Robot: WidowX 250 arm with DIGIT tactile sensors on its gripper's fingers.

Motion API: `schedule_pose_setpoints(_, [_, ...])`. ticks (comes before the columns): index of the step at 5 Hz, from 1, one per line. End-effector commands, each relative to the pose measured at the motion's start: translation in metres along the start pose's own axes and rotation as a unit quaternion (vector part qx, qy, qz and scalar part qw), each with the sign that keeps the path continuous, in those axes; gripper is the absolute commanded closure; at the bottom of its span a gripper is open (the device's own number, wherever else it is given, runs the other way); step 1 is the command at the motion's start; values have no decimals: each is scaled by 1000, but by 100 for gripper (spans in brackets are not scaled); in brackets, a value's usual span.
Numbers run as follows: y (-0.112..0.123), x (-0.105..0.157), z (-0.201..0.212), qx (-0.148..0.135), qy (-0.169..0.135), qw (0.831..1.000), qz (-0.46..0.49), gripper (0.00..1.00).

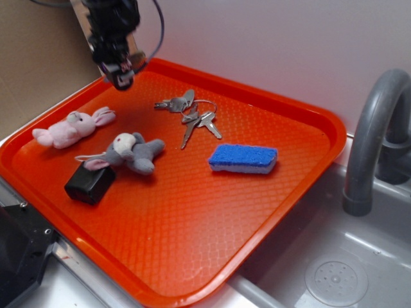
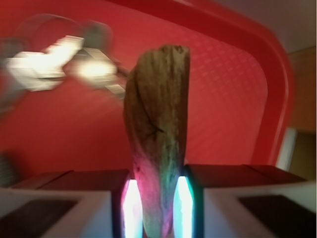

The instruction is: Grab the wood chip.

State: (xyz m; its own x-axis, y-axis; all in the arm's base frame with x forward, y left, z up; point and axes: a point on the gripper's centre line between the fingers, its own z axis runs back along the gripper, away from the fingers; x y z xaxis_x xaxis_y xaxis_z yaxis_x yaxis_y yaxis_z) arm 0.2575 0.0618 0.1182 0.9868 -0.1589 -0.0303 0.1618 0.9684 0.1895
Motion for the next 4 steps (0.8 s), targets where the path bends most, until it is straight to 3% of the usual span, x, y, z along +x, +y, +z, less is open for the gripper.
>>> schedule_pose_setpoints(1, [-25, -17, 100, -5, -42, 998, 56, 100])
schedule_pose_setpoints(2, [-30, -25, 132, -8, -64, 994, 87, 100])
schedule_pose_setpoints(4, [-33, -27, 143, -4, -78, 987, 142, 100])
